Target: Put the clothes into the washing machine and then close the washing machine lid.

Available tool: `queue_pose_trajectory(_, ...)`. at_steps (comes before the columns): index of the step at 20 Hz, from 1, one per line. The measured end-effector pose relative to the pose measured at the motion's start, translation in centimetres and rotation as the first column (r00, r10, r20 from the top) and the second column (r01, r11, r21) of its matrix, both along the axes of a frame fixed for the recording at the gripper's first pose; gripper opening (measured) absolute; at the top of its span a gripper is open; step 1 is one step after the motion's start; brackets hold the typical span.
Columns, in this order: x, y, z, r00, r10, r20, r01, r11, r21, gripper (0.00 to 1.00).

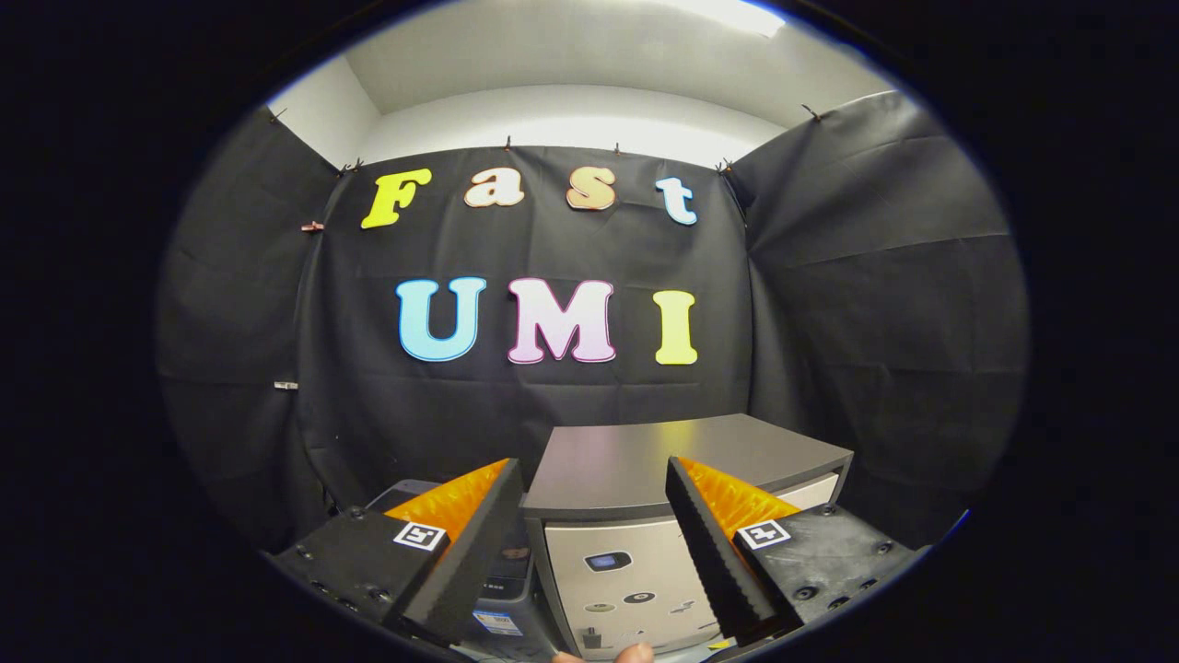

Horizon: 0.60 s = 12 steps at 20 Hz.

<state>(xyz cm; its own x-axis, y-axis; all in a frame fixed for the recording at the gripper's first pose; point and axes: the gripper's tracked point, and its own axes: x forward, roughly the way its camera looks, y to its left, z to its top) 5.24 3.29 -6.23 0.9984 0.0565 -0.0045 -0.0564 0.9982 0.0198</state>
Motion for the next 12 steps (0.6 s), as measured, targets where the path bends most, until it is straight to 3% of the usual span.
queue_pose_trajectory(12, -0.4, 0.66, 0.06, 1.0, 0.013, -0.006, -0.013, 1.0, -0.005, 0.99)
